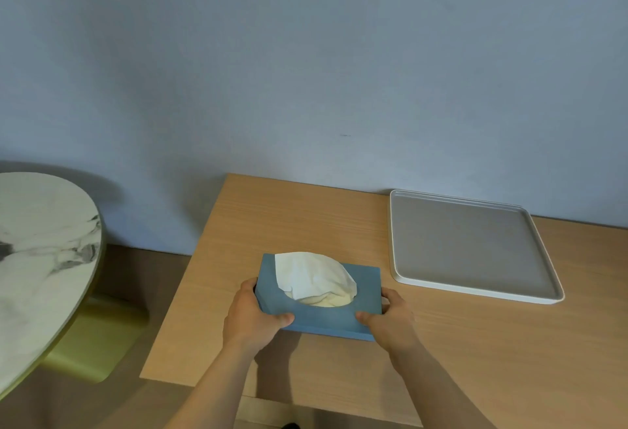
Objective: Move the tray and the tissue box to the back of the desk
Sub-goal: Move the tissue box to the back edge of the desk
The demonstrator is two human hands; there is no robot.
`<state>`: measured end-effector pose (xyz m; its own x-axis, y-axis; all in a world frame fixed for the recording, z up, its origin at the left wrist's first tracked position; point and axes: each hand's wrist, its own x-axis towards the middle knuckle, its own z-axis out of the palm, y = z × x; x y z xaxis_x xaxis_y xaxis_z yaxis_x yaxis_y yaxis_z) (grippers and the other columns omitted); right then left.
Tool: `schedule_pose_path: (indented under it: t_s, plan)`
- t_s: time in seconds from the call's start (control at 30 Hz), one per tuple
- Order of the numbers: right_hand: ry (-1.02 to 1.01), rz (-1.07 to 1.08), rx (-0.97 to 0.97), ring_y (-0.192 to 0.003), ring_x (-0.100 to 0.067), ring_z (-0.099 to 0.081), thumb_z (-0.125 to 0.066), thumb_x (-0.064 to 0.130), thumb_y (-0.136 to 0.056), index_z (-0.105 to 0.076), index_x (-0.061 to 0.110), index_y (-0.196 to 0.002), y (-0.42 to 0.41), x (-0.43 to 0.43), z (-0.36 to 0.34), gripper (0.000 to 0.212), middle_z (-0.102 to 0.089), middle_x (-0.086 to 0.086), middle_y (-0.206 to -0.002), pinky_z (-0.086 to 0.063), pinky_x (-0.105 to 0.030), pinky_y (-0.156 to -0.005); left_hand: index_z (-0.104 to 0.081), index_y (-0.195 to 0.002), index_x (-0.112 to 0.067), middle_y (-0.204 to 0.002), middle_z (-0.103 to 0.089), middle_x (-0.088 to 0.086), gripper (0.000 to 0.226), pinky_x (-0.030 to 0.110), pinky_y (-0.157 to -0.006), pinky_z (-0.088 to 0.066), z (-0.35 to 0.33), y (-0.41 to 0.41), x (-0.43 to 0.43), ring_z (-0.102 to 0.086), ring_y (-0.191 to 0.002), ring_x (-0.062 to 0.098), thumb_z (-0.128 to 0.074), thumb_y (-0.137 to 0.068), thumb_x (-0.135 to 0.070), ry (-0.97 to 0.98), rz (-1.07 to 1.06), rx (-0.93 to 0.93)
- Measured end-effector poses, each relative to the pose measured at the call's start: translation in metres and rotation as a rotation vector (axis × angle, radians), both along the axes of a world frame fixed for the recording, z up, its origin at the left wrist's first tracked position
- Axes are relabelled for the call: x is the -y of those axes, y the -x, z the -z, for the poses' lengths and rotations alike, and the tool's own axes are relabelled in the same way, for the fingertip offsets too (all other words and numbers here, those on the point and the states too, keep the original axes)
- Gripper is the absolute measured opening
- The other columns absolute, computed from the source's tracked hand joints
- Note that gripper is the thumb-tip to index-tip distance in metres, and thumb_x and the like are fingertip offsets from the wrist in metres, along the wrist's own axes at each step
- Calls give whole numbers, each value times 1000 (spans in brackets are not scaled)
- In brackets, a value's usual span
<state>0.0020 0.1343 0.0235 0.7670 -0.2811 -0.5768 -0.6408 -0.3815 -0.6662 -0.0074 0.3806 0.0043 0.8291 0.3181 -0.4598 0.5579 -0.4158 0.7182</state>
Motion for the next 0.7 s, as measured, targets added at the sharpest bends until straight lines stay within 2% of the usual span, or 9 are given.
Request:
schedule_pose_path:
  t_s: [0.1, 0.3, 0.5, 0.6, 0.7]
  plan:
    - [-9, -40, 30, -99, -24, -69, -82, 15, -74, -55, 22, -136, -14, -26, -9, 68, -71, -4, -115, -59, -49, -89, -46, -132, -26, -110, -57, -13, 92, 26, -64, -44, -10, -8, -26, -57, -95, 13, -94, -53, -31, -17, -21, 31]
    - [-27, -95, 91, -98, -24, -70, -82, 16, -74, -55, 21, -136, -52, -65, -20, 68, -72, -4, -113, -59, -48, -89, -44, -135, -27, -113, -56, -11, 96, 37, -81, -52, -22, -37, -64, -56, -100, 17, -94, -54, -28, -25, -89, 42]
    - [-64, -136, 123, -98, -23, -70, -82, 17, -75, -56, 24, -134, -102, -80, -22, 65, -72, -1, -112, -59, -48, -90, -42, -135, -31, -99, -49, -24, 98, 25, -62, -43, -29, -80, -82, -53, -94, 12, -95, -52, -30, -57, -126, 52]
    - [-62, -169, 113, -99, -20, -70, -82, 20, -77, -54, 26, -135, -129, -85, -22, 65, -71, 0, -114, -59, -45, -90, -41, -135, -30, -96, -47, -27, 99, 23, -60, -42, -29, -103, -88, -53, -92, 12, -95, -53, -31, -77, -147, 36]
    - [-54, -187, 115, -99, -20, -69, -83, 21, -77, -56, 24, -133, -153, -89, -20, 63, -71, 0, -113, -59, -45, -91, -40, -137, -29, -102, -50, -19, 100, 27, -64, -45, -26, -124, -93, -53, -95, 14, -95, -53, -32, -97, -154, 31]
